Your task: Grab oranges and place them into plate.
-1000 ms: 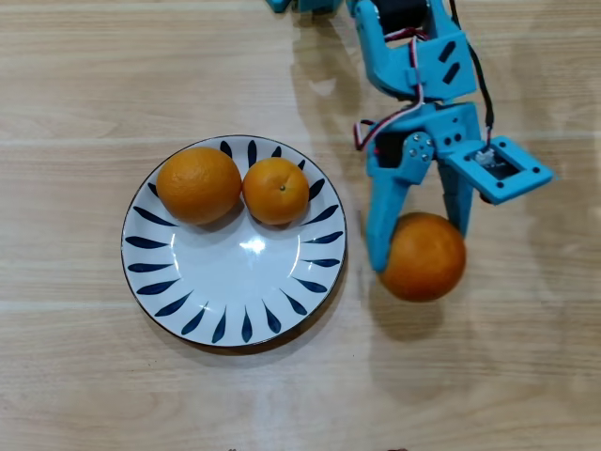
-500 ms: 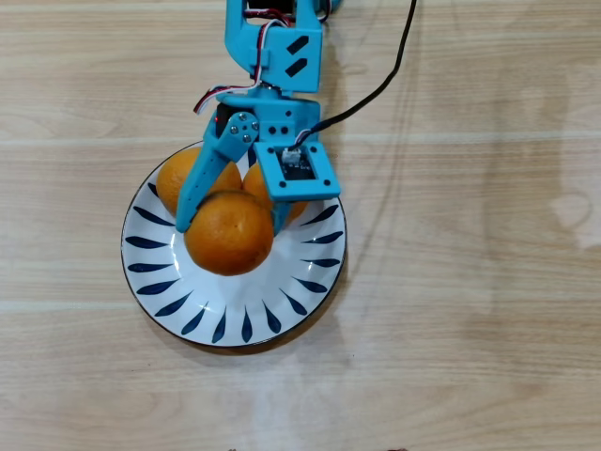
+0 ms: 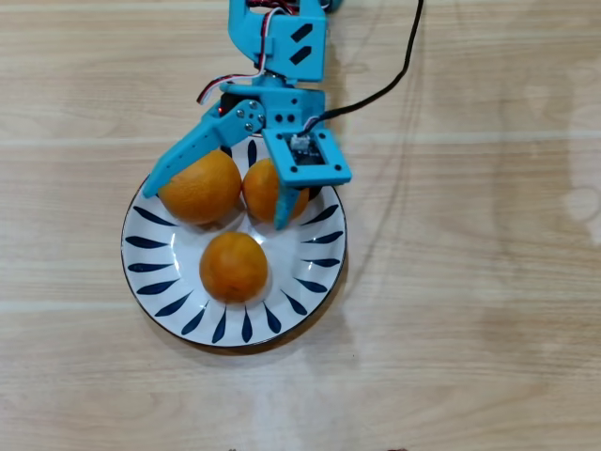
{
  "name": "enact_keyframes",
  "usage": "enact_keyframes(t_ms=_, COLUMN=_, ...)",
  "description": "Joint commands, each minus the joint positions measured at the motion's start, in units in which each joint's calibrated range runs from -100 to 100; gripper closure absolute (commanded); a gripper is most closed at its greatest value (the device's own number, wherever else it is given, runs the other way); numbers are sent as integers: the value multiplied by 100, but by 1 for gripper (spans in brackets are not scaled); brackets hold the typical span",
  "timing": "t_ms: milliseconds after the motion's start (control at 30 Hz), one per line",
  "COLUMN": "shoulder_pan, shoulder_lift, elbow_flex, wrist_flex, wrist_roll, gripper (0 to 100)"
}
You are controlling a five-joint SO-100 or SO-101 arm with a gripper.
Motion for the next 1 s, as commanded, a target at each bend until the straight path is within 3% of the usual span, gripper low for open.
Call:
enact_keyframes(t_ms=0, shoulder_pan=-139, shoulder_lift=-486, elbow_flex=-36, wrist_flex=85, wrist_roll=23, gripper=48)
enact_keyframes(t_ms=100, shoulder_pan=-301, shoulder_lift=-951, elbow_flex=163, wrist_flex=583, wrist_roll=394, gripper=49)
enact_keyframes(t_ms=200, shoulder_pan=-349, shoulder_lift=-1593, elbow_flex=625, wrist_flex=996, wrist_roll=708, gripper=58)
enact_keyframes(t_ms=400, shoulder_pan=-381, shoulder_lift=-3326, elbow_flex=2454, wrist_flex=1150, wrist_roll=1414, gripper=100)
enact_keyframes(t_ms=500, shoulder_pan=-494, shoulder_lift=-4222, elbow_flex=3513, wrist_flex=1159, wrist_roll=1801, gripper=94)
enact_keyframes(t_ms=700, shoulder_pan=-897, shoulder_lift=-6031, elbow_flex=5559, wrist_flex=1150, wrist_roll=2883, gripper=98)
enact_keyframes(t_ms=967, shoulder_pan=-978, shoulder_lift=-8060, elbow_flex=8393, wrist_flex=1159, wrist_roll=3008, gripper=98)
